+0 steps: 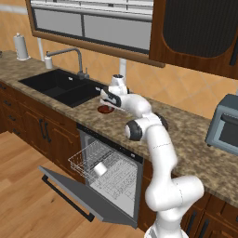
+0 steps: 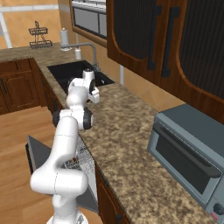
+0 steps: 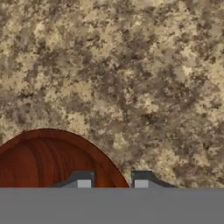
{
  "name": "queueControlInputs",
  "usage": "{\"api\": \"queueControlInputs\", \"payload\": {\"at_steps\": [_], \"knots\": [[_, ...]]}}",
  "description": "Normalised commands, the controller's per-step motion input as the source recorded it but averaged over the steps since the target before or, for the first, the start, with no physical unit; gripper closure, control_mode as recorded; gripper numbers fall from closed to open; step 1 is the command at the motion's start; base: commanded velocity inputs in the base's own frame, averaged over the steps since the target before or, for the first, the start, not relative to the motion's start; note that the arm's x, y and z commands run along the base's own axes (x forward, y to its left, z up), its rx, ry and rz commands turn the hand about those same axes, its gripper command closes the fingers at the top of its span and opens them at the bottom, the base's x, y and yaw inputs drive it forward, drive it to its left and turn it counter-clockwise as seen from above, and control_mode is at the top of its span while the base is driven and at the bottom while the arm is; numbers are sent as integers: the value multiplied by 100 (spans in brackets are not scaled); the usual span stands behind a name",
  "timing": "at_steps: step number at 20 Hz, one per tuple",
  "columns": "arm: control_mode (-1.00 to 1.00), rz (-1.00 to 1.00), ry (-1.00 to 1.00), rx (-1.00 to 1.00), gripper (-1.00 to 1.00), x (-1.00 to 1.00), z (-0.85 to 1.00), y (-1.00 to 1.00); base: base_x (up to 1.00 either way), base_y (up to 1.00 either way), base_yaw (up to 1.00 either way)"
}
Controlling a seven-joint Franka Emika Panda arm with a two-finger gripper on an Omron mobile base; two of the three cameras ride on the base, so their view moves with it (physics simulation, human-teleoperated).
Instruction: Pick up the cup and bowl from the counter, place them in the dishwasher, and close the dishwasher door.
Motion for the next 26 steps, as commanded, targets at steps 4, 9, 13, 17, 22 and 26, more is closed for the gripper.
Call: {"api": "queueControlInputs", "payload": {"at_steps": [4, 9, 13, 17, 22, 26], "knots": [[-100, -10, 5, 1, 100, -100, 46, 32, 0, 0, 0], [-100, -7, 16, 0, 100, -100, 0, 49, 0, 0, 0], [-100, -3, 15, 0, 100, -100, 0, 46, 0, 0, 0], [-100, -4, 15, -6, 100, -100, -8, 51, 0, 0, 0], [-100, -10, 11, -32, 100, -100, -56, 18, 0, 0, 0], [-100, -15, 0, -45, 100, -100, -75, 0, 0, 0, 0]]}}
